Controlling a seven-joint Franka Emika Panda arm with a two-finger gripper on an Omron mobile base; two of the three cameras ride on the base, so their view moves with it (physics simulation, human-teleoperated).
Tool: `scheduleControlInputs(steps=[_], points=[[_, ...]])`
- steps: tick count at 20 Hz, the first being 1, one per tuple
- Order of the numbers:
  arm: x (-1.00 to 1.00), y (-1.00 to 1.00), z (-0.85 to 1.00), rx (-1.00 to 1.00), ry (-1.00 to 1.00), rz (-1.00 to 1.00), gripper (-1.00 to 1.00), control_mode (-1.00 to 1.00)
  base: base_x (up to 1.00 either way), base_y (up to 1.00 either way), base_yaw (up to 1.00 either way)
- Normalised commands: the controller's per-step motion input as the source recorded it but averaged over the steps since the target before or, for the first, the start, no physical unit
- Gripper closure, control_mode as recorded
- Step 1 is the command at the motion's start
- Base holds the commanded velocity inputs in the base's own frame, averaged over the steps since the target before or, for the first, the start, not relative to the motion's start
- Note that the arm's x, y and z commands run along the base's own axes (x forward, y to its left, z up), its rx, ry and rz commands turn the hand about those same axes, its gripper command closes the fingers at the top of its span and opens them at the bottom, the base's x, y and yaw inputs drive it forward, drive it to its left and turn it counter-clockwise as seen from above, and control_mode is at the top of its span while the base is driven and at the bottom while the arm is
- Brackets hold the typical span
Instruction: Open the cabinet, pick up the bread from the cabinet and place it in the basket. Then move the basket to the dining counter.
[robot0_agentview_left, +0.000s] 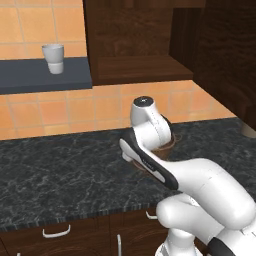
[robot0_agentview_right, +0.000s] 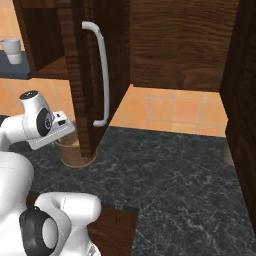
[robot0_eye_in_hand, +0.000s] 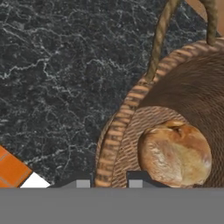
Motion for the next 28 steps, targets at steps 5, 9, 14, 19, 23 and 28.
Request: scheduleControlInputs(steps=[5,9,14,19,23,28], points=[[0.0,0.0,0.0,0.0,0.0,0.0,1.0,-1.0,0.0,0.0,0.0],[0.0,0.0,0.0,0.0,0.0,0.0,1.0,-1.0,0.0,0.0,0.0],[0.0,0.0,0.0,0.0,0.0,0.0,1.0,-1.0,0.0,0.0,0.0],[-0.02,0.0,0.0,0.0,0.0,0.0,1.0,1.0,-0.66,0.55,0.0],[0.0,0.0,0.0,0.0,0.0,0.0,1.0,1.0,-0.63,1.0,0.06],[0.0,0.0,0.0,0.0,0.0,0.0,1.0,1.0,-0.19,0.8,0.6]])
